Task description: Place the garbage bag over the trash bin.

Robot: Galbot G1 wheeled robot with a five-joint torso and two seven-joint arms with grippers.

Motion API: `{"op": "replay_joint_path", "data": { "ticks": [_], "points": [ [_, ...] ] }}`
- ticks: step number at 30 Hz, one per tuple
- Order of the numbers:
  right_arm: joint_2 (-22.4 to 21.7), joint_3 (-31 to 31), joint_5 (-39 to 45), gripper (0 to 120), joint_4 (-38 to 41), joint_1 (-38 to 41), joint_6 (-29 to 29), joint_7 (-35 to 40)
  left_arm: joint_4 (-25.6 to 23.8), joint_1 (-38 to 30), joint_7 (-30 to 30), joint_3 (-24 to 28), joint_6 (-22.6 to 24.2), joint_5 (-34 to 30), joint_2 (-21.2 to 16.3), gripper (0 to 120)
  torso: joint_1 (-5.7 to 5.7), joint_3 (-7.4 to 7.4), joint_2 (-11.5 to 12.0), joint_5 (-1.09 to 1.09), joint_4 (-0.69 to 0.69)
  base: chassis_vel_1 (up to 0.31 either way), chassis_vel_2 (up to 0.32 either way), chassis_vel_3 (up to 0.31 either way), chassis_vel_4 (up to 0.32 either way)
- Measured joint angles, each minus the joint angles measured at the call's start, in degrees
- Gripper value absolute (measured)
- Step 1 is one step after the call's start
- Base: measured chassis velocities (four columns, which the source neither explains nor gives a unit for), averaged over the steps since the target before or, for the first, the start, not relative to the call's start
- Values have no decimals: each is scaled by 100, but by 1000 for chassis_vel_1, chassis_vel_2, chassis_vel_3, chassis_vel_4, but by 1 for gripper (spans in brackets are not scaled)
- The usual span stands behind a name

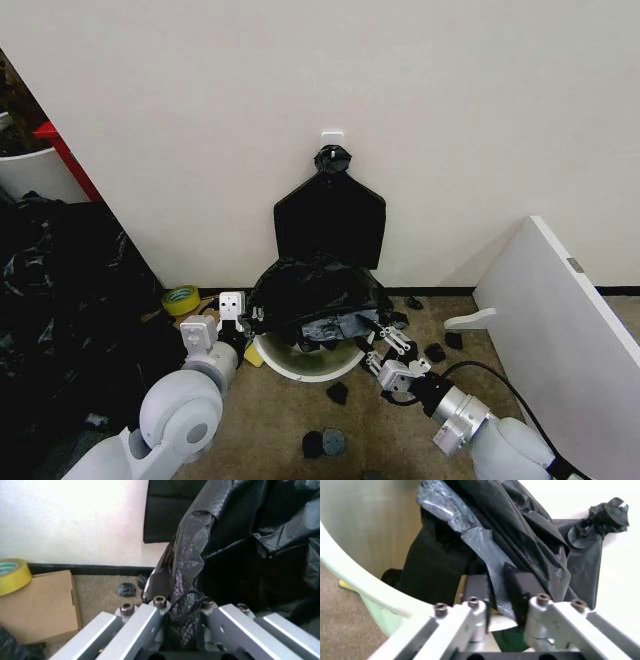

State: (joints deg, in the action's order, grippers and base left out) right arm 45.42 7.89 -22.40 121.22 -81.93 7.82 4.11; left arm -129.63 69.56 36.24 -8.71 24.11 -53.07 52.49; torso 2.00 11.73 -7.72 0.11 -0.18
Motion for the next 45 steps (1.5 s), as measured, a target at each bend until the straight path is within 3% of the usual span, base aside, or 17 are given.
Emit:
{"op": "replay_joint_path", "data": {
  "ticks": [3, 7, 9, 13, 22, 27, 29, 31, 37, 42, 45],
  "points": [
    [27, -49, 121, 0, -47, 12, 78, 87, 24, -13, 0, 1, 0, -1, 1, 1, 0, 0, 0, 0, 0, 0, 0, 0, 0],
    [38, -130, 481, 0, -174, 40, 325, 151, 59, -39, 0, -2, -17, -3, 5, 1, 0, 0, 0, 0, 0, 0, 0, 0, 0],
    [34, -195, 1067, 0, -352, 41, 793, -2, 90, -80, -1, -45, -41, -41, 14, 1, 0, 0, 0, -1, 0, 0, 0, 0, 0],
    [44, -231, 2233, 0, -786, 29, 2023, -1074, 161, -195, -1, -205, -75, -191, 26, 1, 0, 0, 0, -1, 0, 0, 0, 0, 0],
    [279, -219, 2713, 0, -1361, 58, 2854, -2530, 195, -364, 14, -249, -82, -463, 34, 1, 0, 0, 0, 0, -1, 0, 0, 0, 0],
    [583, -218, 2055, 0, -1763, 200, 3039, -2759, 142, -363, 37, -306, -81, -626, 63, 1, 0, 0, 0, 0, 0, 0, 0, 0, 0],
    [845, -157, 1161, 0, -2078, 349, 3086, -2433, 93, -343, 81, -309, -61, -757, 101, 1, 0, 0, 0, -1, 0, 0, 0, 0, 0],
    [909, -137, 904, 0, -2156, 400, 3096, -2323, 79, -337, 91, -307, -53, -781, 112, 1, 0, 0, 0, 0, -1, 0, 0, 0, 0],
    [1305, 132, -1126, 0, -2841, 924, 3104, -1282, -30, -230, 121, -244, 22, -813, 187, 1, 0, 0, 0, -2, 2, 0, 0, 0, 0],
    [1278, 168, -1368, 0, -3007, 1015, 2924, -629, -48, -170, 119, -231, 34, -773, 193, 1, 0, 0, 0, 0, 1, 0, 0, 0, 0],
    [1101, 150, -936, 8, -3006, 954, 2986, -637, -26, -169, 106, -230, 26, -716, 194, 1, 0, 0, 0, 1, 0, 0, 0, 0, 0]
  ]
}}
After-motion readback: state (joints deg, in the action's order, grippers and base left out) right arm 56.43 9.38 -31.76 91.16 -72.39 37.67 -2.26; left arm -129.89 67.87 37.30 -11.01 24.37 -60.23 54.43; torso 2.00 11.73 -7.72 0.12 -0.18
